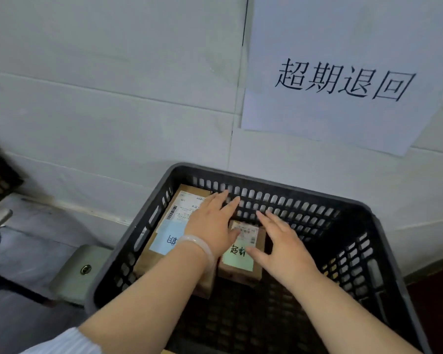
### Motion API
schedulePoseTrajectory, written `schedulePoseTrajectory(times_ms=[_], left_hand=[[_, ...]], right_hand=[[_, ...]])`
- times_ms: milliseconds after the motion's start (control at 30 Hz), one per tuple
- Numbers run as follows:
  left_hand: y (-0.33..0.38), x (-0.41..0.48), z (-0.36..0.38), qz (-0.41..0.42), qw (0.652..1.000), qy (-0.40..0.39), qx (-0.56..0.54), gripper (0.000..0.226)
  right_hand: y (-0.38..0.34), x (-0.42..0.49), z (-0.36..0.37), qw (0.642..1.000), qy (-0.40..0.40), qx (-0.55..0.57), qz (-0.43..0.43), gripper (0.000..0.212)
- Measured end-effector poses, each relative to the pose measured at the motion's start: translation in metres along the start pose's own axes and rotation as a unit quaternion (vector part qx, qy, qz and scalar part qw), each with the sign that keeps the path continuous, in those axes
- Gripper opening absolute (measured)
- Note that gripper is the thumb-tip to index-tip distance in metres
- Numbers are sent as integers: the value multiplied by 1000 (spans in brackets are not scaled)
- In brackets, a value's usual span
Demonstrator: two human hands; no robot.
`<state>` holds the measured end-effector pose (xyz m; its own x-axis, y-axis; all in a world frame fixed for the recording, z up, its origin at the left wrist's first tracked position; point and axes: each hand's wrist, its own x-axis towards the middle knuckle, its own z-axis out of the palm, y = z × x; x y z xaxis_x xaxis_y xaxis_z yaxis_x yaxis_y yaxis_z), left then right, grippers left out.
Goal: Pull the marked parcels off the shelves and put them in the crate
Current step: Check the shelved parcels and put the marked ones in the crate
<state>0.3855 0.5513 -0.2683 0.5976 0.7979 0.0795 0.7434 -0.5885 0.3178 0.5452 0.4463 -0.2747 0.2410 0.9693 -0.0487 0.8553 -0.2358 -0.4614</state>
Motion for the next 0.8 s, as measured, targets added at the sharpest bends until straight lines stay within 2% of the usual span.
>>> schedulePoseTrajectory(times_ms=[100, 167, 367, 633, 800], left_hand=[[3, -21, -35, 14, 998, 55, 3, 74], [1, -45, -58, -12, 994, 101, 46, 75], [-6, -163, -96, -195, 960, 145, 140, 78], [14, -368, -125, -394, 869, 200, 224, 83], [37, -492, -161, -488, 795, 246, 264, 82]], right_hand=[[-24, -11, -20, 995, 31, -45, -79, 88], [-39, -20, -28, 989, 43, -67, -122, 89], [-86, -65, -22, 956, 34, -80, -281, 93], [-181, -164, 25, 868, -24, -20, -496, 92], [-267, -250, 38, 783, -61, 15, -619, 91]])
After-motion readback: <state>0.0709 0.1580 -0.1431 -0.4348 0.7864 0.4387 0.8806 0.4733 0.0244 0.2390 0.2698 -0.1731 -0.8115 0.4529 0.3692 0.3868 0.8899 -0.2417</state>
